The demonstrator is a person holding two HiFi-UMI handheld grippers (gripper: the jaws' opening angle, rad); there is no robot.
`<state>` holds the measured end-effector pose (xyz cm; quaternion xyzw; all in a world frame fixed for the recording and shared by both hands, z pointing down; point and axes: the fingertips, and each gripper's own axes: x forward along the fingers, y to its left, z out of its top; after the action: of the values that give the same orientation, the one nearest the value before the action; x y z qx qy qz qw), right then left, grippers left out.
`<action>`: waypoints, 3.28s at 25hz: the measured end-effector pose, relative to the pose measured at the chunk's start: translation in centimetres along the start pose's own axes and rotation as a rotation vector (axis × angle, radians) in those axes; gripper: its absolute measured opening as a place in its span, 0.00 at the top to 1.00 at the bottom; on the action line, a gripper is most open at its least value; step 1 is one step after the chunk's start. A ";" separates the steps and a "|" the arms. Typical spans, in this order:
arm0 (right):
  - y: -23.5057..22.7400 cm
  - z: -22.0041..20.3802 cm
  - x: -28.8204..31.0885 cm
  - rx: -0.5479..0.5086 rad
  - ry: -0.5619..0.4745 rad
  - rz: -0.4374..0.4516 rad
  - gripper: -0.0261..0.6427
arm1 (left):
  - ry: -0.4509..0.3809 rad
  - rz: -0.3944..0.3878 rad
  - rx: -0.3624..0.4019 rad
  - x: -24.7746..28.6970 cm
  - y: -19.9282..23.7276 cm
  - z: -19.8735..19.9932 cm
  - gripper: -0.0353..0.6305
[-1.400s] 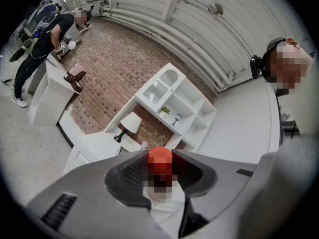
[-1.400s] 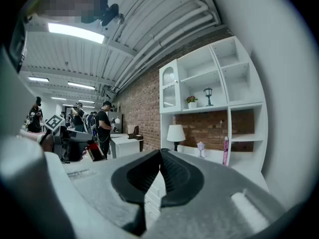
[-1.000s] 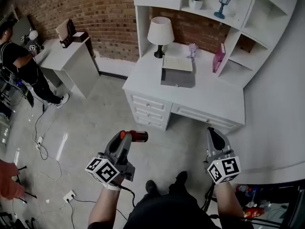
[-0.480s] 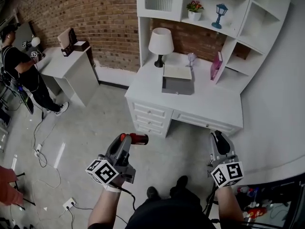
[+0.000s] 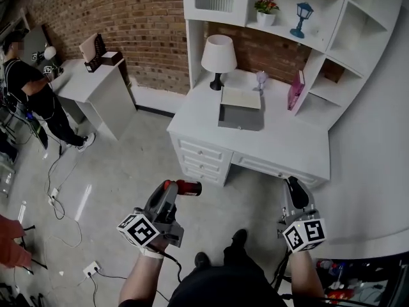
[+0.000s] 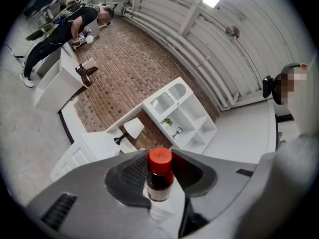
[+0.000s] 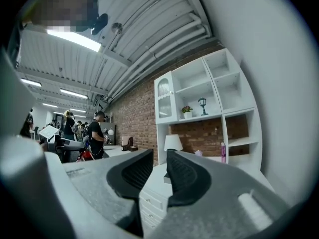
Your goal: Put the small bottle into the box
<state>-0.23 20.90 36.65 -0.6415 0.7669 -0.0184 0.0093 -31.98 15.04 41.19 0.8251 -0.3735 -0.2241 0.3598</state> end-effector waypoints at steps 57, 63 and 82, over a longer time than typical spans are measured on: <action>-23.4 -3.0 33.6 -0.024 0.165 -0.016 0.89 | 0.290 0.102 -0.299 46.9 18.8 -9.6 0.74; -24.5 -4.2 35.6 -0.012 0.184 0.001 0.90 | 0.359 0.162 -0.265 49.5 21.2 -11.5 0.74; -35.5 -8.7 37.0 0.150 0.200 -0.005 0.93 | 0.696 0.337 -0.179 57.5 22.7 -22.7 0.74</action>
<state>27.84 -21.60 47.10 -0.6360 0.7587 -0.1398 -0.0194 7.91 -30.51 67.16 0.7443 -0.3383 0.0996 0.5672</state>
